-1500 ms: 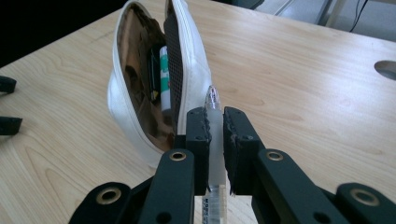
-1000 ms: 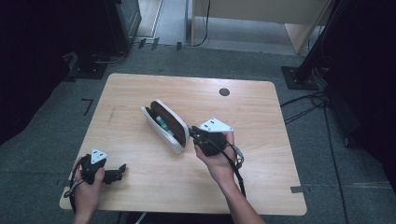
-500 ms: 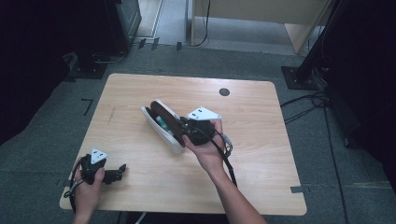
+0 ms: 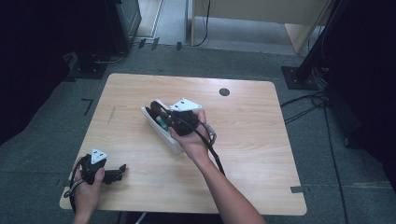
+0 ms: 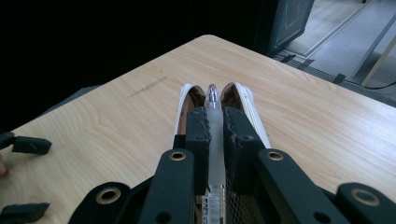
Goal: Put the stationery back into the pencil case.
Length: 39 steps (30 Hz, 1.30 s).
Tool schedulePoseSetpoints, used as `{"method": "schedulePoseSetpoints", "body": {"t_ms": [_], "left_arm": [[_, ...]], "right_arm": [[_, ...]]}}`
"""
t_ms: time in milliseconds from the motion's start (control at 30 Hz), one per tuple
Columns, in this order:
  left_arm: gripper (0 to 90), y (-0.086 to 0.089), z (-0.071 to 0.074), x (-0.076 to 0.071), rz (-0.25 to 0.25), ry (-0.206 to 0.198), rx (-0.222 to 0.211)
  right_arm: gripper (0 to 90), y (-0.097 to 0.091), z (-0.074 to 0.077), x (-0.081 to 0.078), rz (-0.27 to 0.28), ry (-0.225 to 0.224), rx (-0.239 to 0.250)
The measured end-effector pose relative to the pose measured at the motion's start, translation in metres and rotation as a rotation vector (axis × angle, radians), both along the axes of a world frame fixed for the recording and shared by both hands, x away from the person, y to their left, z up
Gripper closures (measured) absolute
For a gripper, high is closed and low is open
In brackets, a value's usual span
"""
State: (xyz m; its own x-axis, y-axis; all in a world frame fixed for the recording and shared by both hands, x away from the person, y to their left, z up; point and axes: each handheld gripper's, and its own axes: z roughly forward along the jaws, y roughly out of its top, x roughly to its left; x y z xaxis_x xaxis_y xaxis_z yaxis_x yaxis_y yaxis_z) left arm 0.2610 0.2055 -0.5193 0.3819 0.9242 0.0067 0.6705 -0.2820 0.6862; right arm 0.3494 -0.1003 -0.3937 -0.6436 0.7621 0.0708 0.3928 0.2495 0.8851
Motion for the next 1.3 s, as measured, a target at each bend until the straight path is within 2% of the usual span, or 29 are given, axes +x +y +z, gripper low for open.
{"method": "schedulePoseSetpoints", "body": {"t_ms": [267, 467, 800, 1133, 1300], "left_arm": [[0.0, 0.0, 0.0, 0.0, -0.009, 0.003, 0.005], [0.0, 0.0, 0.0, 0.0, -0.008, 0.002, 0.006], [0.0, 0.0, 0.0, 0.0, -0.011, 0.002, 0.007], [0.0, 0.0, 0.0, 0.0, -0.01, 0.003, 0.007], [0.0, 0.0, 0.0, 0.0, -0.009, 0.003, 0.006]], "right_arm": [[81.4, 0.008, -0.004, 0.015, -0.013, -0.007, -0.011], [81.3, 0.009, -0.007, 0.021, -0.016, -0.017, -0.016], [81.2, 0.014, -0.016, 0.017, 0.015, -0.009, -0.075], [77.9, 0.012, -0.014, 0.015, 0.006, -0.005, -0.07], [74.9, 0.008, -0.01, 0.01, 0.013, -0.016, -0.064]]}}
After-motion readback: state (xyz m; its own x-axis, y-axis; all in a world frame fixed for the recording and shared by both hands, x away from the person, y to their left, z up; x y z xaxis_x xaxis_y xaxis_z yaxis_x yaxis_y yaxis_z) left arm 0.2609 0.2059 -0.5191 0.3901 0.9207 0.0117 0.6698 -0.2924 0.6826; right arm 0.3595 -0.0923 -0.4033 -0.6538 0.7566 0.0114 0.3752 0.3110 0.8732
